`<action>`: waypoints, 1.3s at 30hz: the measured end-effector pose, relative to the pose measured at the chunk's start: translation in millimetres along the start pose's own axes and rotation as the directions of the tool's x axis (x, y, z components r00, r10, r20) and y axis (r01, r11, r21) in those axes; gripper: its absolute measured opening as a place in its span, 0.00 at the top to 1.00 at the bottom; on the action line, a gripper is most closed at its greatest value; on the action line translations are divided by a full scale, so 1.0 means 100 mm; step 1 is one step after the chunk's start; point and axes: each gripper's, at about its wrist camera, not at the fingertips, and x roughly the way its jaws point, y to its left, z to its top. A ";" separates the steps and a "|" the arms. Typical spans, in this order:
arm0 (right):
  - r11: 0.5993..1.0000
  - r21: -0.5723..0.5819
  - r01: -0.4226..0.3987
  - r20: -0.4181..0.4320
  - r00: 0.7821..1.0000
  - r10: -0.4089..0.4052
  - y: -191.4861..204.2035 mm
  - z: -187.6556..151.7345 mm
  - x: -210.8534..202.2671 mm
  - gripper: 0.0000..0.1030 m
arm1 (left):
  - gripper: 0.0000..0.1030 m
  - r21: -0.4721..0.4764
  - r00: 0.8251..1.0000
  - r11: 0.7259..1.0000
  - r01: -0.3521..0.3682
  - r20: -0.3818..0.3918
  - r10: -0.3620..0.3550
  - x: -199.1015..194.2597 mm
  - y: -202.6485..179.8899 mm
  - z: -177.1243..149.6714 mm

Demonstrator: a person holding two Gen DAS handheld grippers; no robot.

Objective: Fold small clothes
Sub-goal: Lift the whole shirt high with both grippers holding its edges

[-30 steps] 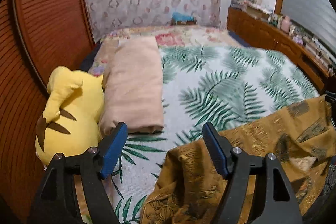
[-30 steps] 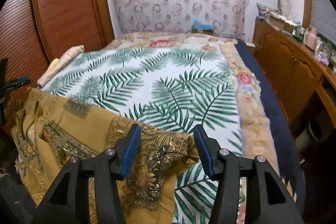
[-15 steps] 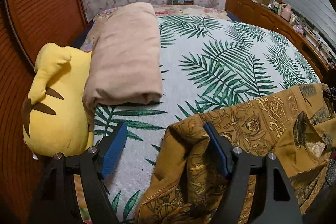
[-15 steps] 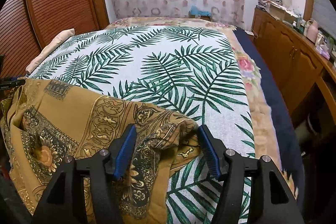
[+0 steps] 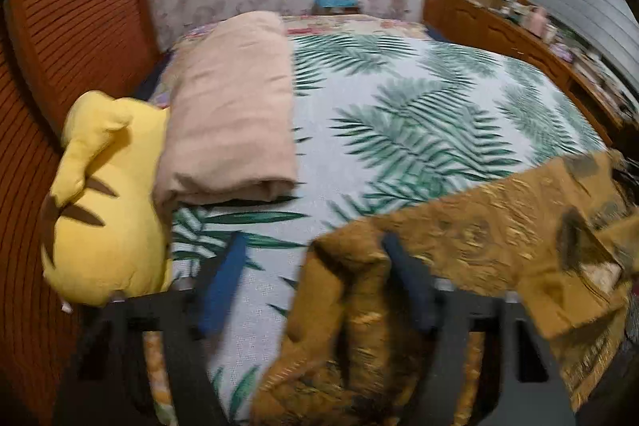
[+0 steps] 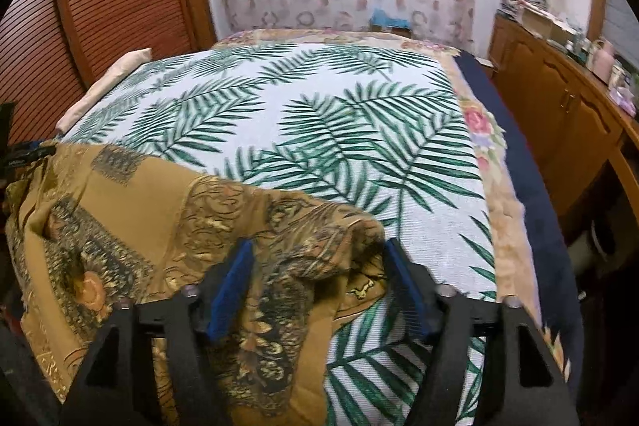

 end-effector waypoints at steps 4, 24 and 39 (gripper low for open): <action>0.999 -0.029 -0.038 -0.003 0.999 0.038 0.08 -0.01 -0.05 0.81 | 0.76 0.038 0.999 0.998 0.044 -0.029 -0.043 -0.04 -0.10 0.02; 0.958 -0.227 -0.177 0.385 0.887 0.255 0.86 0.40 -2.16 0.91 | 0.91 0.047 0.872 0.985 0.163 0.460 -0.167 -2.31 -0.54 0.01; 0.949 -0.298 -0.100 0.509 0.825 0.246 1.01 0.46 -2.59 0.91 | 0.92 0.104 0.752 0.993 0.051 0.650 -0.107 -3.12 -0.59 0.45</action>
